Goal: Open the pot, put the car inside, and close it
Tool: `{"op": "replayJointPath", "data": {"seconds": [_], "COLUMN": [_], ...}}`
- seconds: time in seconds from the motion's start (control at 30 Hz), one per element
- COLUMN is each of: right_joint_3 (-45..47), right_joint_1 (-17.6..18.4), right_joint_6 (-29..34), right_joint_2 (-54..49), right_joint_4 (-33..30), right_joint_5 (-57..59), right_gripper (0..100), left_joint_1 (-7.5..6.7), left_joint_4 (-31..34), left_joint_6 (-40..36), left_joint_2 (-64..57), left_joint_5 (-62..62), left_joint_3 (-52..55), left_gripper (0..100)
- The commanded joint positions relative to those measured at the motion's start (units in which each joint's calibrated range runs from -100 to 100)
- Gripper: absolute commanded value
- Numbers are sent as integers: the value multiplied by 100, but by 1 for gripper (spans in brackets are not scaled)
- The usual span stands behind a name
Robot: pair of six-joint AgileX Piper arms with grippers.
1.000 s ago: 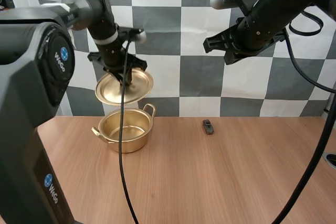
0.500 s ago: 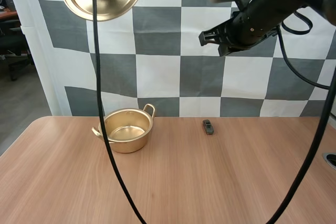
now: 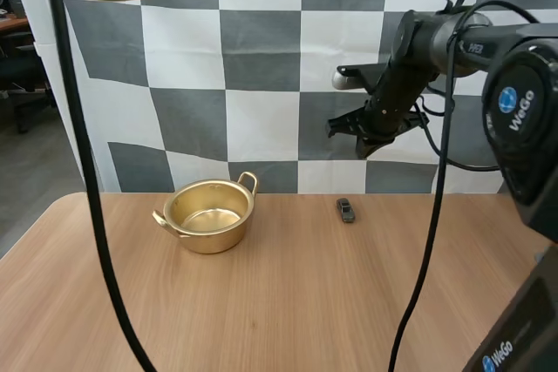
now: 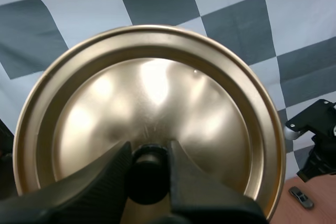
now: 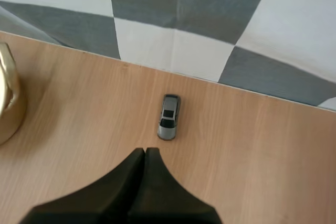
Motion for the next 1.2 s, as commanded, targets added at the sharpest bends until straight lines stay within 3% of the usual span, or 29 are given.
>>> {"op": "replayJointPath", "data": {"seconds": [0.0,0.4,0.47,0.63,0.67,1.17], "right_joint_3": [5,-8,-8,-8,-8,-8], "right_joint_1": [4,4,4,4,4,4], "right_joint_6": [-34,-34,-34,-257,-257,-427], "right_joint_2": [763,1479,1479,1439,1439,1428], "right_joint_4": [-3,-10,-45,-137,-137,46], "right_joint_5": [-211,-1054,-954,-920,-900,-1693], "right_gripper": [0,2,23,96,100,100], "left_joint_1": [-2,-2,-2,-2,-2,-2], "left_joint_4": [15,97,97,97,97,84], "left_joint_6": [-1,84,84,84,84,82], "left_joint_2": [-60,-219,-219,-219,-219,-225], "left_joint_5": [0,0,0,0,0,0], "left_joint_3": [324,640,640,640,640,640], "left_gripper": [0,0,0,0,0,0]}}
